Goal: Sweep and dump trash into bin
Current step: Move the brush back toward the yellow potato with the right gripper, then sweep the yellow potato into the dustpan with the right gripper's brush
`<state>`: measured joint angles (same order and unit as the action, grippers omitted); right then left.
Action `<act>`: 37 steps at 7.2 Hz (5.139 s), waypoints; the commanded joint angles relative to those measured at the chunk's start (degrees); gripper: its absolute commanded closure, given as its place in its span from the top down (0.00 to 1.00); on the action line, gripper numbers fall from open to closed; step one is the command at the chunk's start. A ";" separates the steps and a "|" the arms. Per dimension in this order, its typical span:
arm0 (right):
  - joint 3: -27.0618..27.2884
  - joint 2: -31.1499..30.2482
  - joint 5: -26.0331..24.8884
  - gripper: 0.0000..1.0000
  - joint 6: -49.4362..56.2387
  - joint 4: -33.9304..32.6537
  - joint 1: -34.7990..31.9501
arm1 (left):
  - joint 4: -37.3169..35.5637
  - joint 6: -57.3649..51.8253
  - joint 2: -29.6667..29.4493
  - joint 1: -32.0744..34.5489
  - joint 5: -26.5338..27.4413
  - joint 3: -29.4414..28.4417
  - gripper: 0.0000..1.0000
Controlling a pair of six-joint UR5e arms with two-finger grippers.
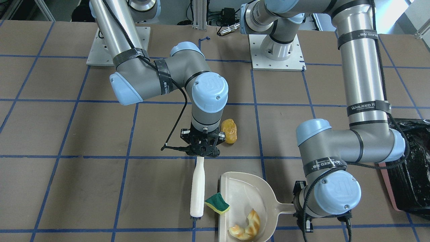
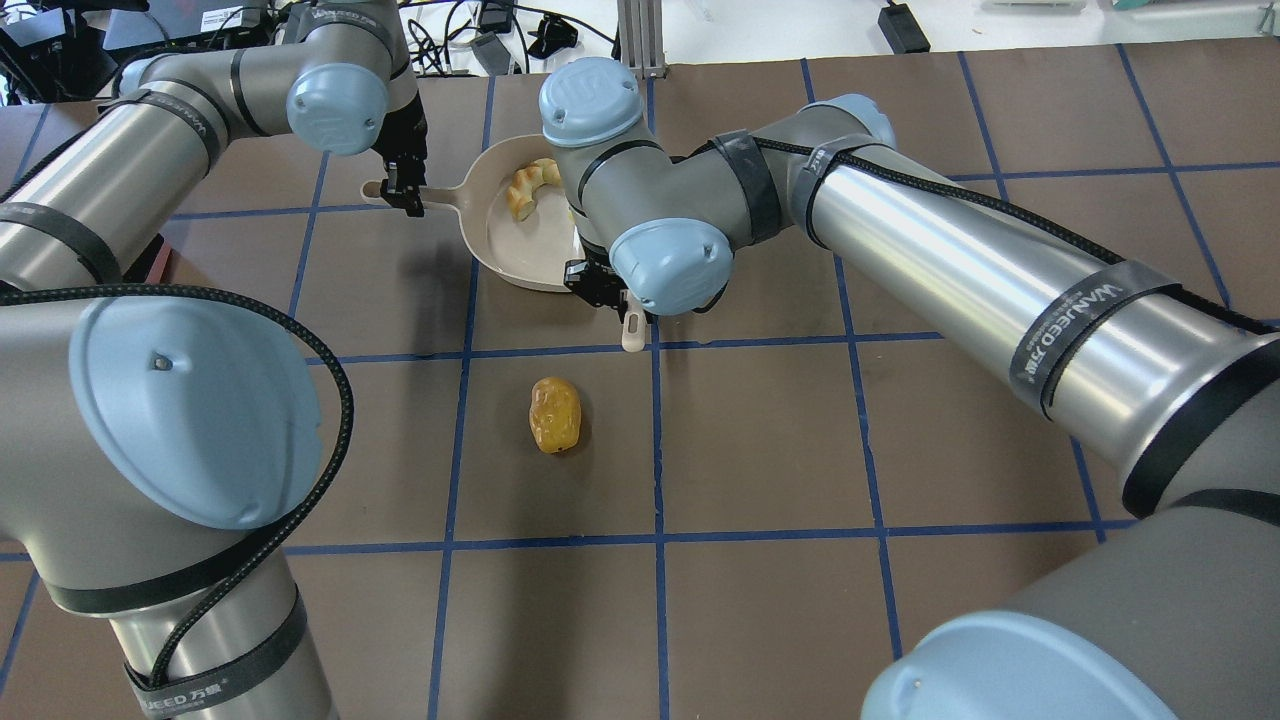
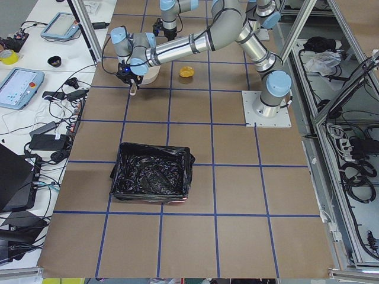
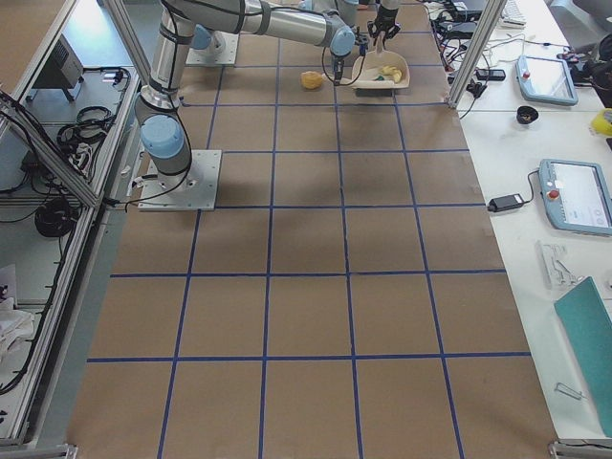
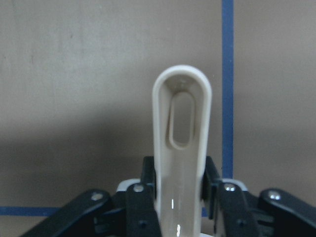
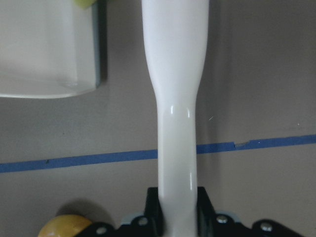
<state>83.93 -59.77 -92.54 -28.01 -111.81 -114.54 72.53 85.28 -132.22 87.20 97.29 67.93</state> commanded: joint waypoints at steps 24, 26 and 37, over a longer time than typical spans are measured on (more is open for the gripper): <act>1.50 -0.51 4.58 0.00 -11.02 1.04 -3.59 | 1.30 0.53 3.45 1.40 4.85 5.45 0.00; 2.37 -3.76 3.34 0.00 -9.52 7.63 -3.50 | 2.08 -2.99 4.86 -2.02 4.14 5.54 0.00; 27.24 -18.37 6.84 0.00 -23.66 -4.70 -17.83 | -15.30 0.03 28.92 -7.84 10.52 48.13 0.00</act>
<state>110.23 -78.37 -85.95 -50.69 -113.82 -131.46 59.75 82.21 -106.60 78.93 105.59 110.29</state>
